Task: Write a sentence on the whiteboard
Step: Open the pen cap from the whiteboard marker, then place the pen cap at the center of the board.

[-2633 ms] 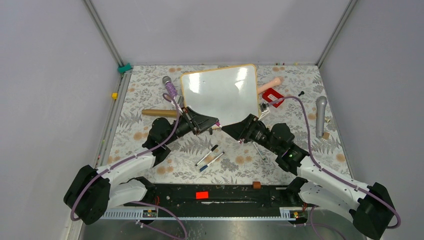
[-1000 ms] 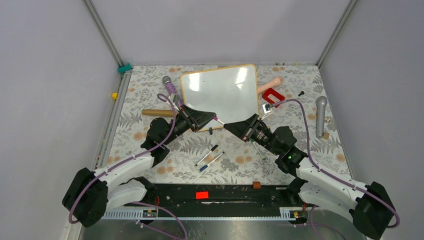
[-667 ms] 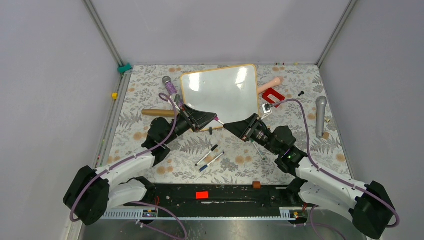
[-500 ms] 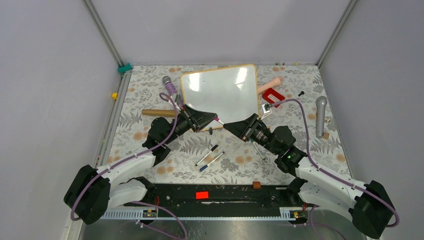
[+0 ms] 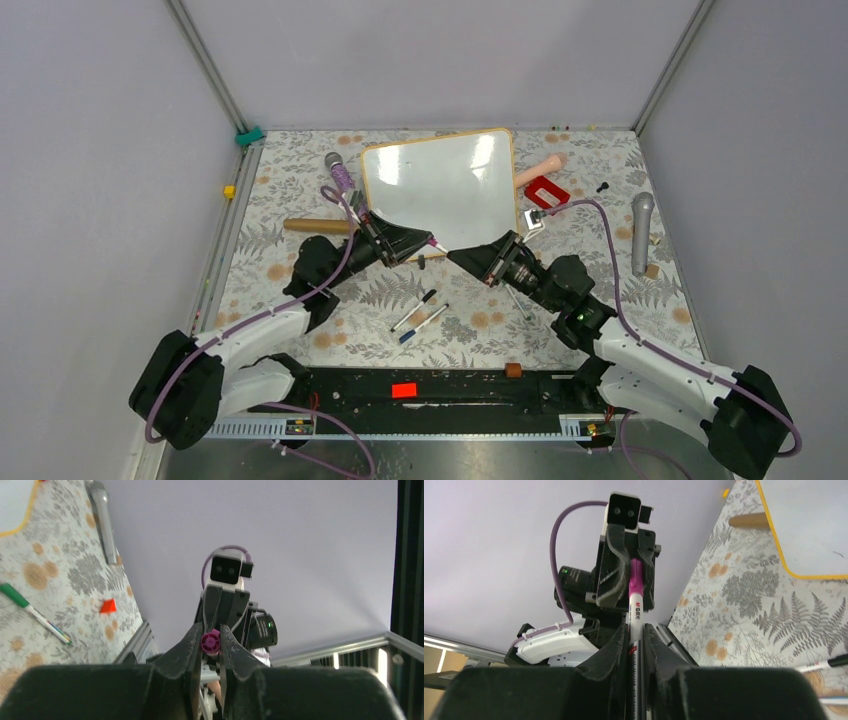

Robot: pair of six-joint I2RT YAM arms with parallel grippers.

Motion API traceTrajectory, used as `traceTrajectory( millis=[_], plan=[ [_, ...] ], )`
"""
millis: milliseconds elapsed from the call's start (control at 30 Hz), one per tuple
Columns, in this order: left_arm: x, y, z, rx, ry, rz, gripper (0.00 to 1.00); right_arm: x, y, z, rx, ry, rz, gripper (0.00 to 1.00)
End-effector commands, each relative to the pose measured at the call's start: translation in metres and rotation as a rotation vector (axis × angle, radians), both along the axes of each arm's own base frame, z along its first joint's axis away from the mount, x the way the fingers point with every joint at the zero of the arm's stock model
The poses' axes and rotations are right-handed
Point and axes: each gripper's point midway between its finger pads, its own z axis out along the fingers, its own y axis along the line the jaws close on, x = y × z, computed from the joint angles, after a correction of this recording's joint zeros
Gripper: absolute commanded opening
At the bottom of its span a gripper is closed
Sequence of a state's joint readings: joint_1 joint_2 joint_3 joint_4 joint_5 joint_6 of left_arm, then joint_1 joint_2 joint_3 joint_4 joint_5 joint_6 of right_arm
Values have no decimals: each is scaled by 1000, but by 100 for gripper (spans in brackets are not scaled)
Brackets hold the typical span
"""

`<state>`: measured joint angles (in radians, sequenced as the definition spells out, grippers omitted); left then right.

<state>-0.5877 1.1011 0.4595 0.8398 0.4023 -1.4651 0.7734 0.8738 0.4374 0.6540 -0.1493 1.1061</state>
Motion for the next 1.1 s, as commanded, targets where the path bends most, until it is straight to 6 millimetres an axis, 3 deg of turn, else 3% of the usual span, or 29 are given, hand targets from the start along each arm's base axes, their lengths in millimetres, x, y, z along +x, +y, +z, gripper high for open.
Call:
traceTrajectory(
  millis=[0,167,300,433,500,600,700,967,1067],
  plan=[
    [18,36,10,-36,-49,98,0,-2,-14,3,14,-36,-50,0],
    [30,68,-3,0,-34,175,0,-9,-28,-24,-22,-2,-77,0],
    [32,79,-17,49,-20,213,0,-10,-38,-38,-49,12,-112,0],
    [31,80,-47,167,32,219,0,-7,-51,-52,-150,25,-175,0],
    [31,83,-74,293,102,236,0,-1,-64,-64,-239,43,-242,0],
    [30,101,-108,564,155,330,0,6,-82,-81,-371,72,-323,0],
    [27,122,-133,709,186,412,0,7,-89,-91,-470,76,-339,0],
    [26,182,-195,939,390,652,0,6,-92,-84,-538,25,-324,0],
    [23,188,-213,989,479,660,0,4,-91,-79,-542,-8,-308,0]
  ],
)
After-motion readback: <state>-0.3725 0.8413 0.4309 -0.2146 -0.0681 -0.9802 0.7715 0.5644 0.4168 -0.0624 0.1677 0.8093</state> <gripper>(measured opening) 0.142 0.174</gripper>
